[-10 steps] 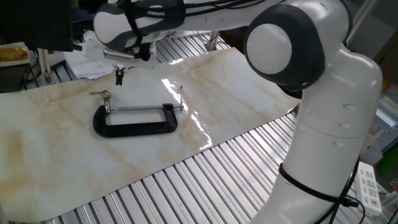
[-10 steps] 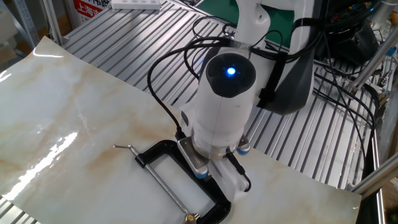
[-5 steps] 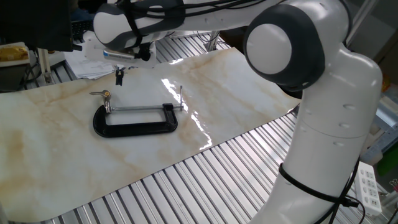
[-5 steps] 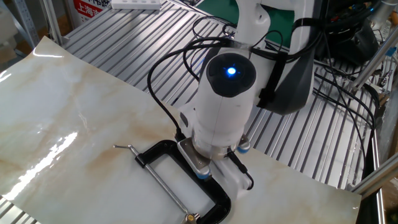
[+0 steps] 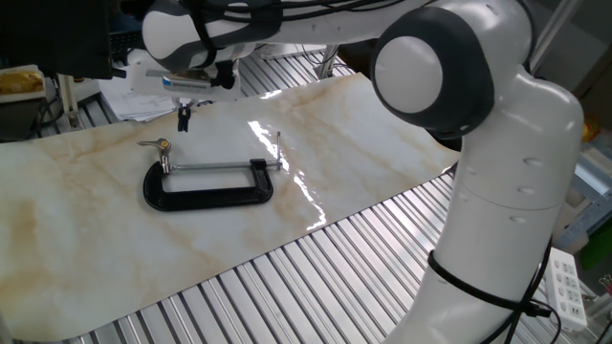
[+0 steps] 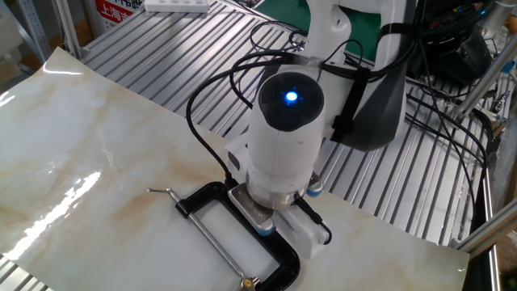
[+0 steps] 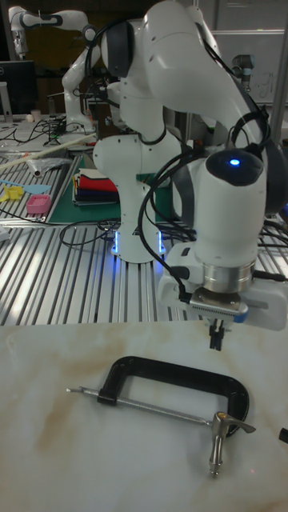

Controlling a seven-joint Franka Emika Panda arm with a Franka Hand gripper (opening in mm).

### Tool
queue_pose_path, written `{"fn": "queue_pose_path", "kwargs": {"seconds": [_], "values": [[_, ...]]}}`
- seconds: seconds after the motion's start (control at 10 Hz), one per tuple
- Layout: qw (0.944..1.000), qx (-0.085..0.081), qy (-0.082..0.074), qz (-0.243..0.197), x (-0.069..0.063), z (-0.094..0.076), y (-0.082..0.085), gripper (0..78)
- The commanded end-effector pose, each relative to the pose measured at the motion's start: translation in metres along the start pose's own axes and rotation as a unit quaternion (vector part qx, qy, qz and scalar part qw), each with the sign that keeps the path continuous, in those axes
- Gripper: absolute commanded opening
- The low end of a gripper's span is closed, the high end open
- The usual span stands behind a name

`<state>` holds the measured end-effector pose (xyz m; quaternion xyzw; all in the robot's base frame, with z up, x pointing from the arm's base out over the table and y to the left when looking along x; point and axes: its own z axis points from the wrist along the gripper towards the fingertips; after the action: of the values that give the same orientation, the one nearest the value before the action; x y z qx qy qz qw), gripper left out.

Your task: Turn off the water tap

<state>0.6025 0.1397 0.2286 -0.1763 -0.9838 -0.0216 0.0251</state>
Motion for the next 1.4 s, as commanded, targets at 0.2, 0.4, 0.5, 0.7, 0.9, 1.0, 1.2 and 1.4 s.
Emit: {"fn": "queue_pose_path", "kwargs": {"seconds": [0.2, 0.4, 0.5, 0.7, 0.9, 1.0, 1.2, 1.4], "values": [[0.9999, -0.003, -0.003, 0.01, -0.001, 0.008, 0.019, 0.0], [0.9998, -0.004, -0.009, 0.017, -0.004, 0.017, 0.037, 0.0], [0.9996, -0.007, -0.015, 0.024, -0.004, 0.022, 0.046, 0.0], [0.9994, -0.008, -0.017, 0.03, -0.004, 0.028, 0.058, 0.0], [0.9993, -0.009, -0.019, 0.032, -0.008, 0.034, 0.065, 0.0], [0.9992, -0.01, -0.022, 0.032, -0.01, 0.039, 0.068, 0.0], [0.9991, -0.011, -0.026, 0.031, -0.016, 0.048, 0.072, 0.0], [0.999, -0.013, -0.03, 0.03, -0.02, 0.054, 0.075, 0.0]]}}
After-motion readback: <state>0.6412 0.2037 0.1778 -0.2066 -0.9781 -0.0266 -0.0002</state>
